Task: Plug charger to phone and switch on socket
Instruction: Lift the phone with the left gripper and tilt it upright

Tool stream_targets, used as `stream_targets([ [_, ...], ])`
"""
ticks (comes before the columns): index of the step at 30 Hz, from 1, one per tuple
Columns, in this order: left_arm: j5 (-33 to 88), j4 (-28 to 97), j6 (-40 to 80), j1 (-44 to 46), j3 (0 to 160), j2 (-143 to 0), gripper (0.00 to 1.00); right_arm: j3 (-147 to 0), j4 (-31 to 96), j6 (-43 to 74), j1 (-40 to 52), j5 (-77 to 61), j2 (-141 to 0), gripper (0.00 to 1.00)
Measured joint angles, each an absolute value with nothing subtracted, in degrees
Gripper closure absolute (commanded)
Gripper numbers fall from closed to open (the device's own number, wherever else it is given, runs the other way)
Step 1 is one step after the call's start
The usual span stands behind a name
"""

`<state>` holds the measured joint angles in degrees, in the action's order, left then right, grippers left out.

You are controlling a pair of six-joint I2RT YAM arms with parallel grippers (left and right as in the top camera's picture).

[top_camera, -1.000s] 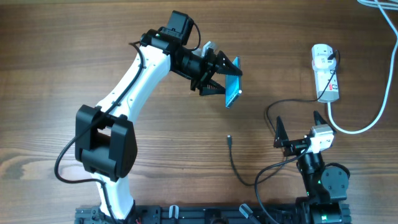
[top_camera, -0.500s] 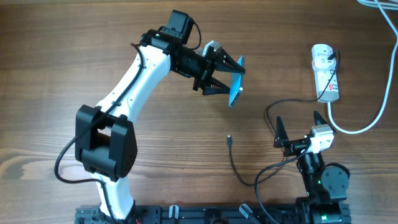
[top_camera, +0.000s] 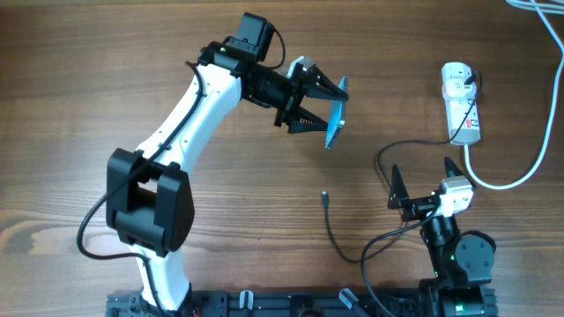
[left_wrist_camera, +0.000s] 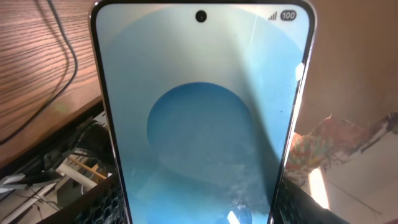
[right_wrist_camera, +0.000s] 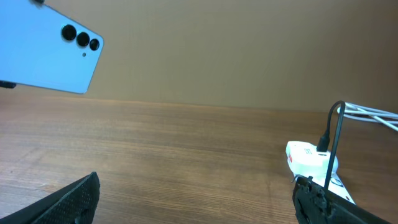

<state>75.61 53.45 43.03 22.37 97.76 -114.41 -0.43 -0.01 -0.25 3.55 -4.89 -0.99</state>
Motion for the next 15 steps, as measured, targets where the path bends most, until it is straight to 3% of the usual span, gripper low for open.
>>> stream_targets([
  [15,77.23,52.88,43.86,22.26,97.76,-114.41,0.36,-0.43,-0.01,-0.25,3.55,-4.86,-1.02,0.00],
])
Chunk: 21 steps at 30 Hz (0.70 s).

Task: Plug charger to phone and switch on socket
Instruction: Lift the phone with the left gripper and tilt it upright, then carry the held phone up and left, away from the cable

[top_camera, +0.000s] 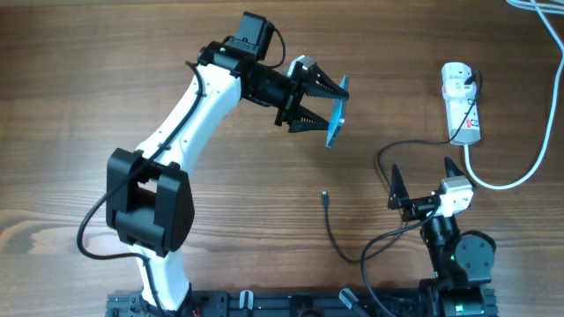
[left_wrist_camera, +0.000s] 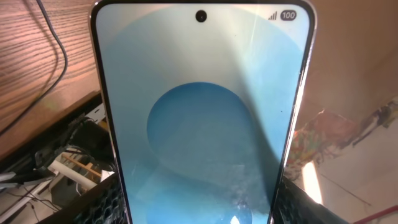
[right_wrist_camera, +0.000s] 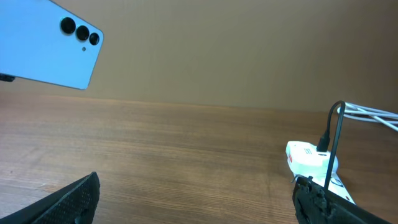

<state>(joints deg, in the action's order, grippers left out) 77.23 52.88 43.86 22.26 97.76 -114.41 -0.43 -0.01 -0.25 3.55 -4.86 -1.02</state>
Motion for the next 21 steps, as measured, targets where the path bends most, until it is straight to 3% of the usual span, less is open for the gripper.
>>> stream_targets([
  [21,80.05,51.46,45.23,20.43,97.76,-114.41,0.36,-0.43,-0.01,-0.25,3.55,-4.86,-1.02,0.00],
])
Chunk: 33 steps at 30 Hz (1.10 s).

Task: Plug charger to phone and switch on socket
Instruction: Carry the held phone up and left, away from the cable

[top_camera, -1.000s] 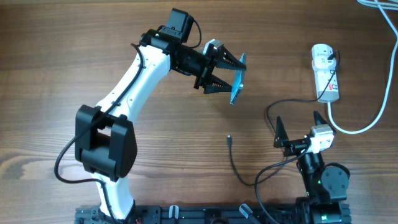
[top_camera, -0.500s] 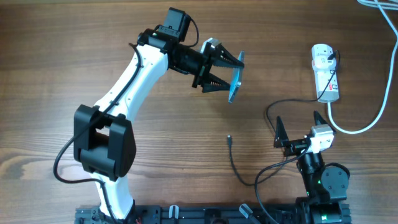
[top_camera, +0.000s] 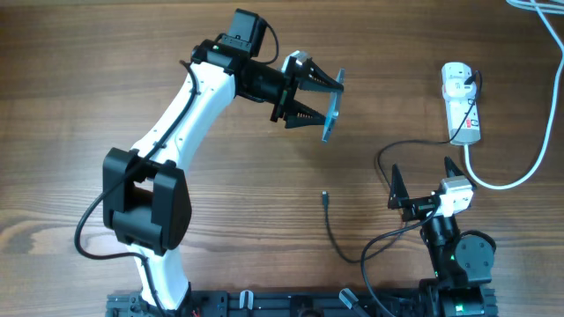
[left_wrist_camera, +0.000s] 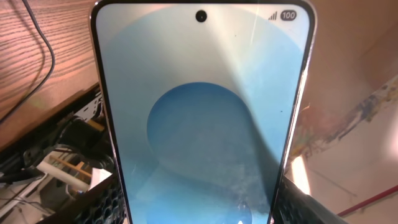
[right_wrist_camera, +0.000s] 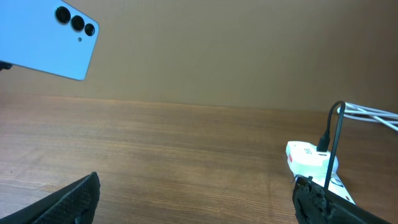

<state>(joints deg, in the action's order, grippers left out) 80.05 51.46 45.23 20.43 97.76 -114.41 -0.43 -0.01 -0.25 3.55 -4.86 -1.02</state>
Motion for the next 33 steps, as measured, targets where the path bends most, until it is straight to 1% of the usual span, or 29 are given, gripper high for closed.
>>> stream_targets([
  [10,80.27,50.59,47.79,13.13,97.76,-114.41,0.36,-0.43,-0.01,-0.25,3.55,-4.86,-1.02,0.00],
  [20,81.19,50.52,50.13,7.84,97.76,-114.41,0.37,-0.43,-0.01,-0.25,3.55,-4.89,-0.99,0.00],
  [33,83.96,50.52,50.30,5.82,97.76,-114.41,0.37,-0.45,-0.01,-0.25,3.55,-4.89,-1.02,0.00],
])
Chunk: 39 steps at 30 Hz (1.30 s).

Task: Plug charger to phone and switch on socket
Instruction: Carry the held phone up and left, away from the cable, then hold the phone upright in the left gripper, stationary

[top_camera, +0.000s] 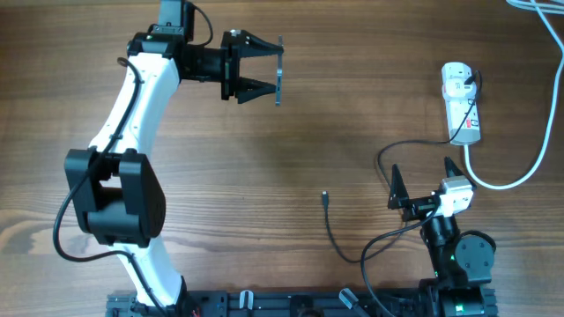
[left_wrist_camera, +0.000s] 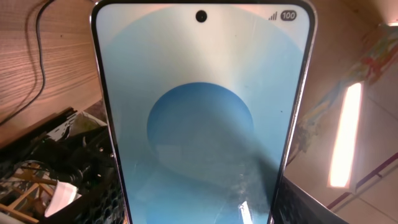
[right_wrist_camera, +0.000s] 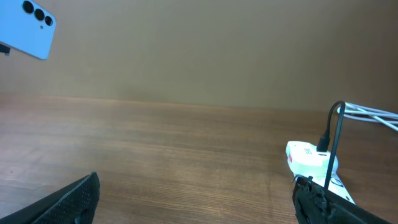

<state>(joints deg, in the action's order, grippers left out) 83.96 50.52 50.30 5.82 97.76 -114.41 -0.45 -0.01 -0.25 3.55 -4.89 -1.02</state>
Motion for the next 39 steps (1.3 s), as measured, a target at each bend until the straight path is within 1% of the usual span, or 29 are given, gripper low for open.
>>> stream_targets([
  [8,84.14,50.52,50.33,4.10,97.76,-114.41,0.37,-0.45,-0.01,-0.25,3.55,-4.89,-1.02,0.00],
  [39,84.55,50.52,50.30,4.10,97.76,-114.41,0.36,-0.43,-0.01,-0.25,3.55,-4.89,-0.99,0.00],
])
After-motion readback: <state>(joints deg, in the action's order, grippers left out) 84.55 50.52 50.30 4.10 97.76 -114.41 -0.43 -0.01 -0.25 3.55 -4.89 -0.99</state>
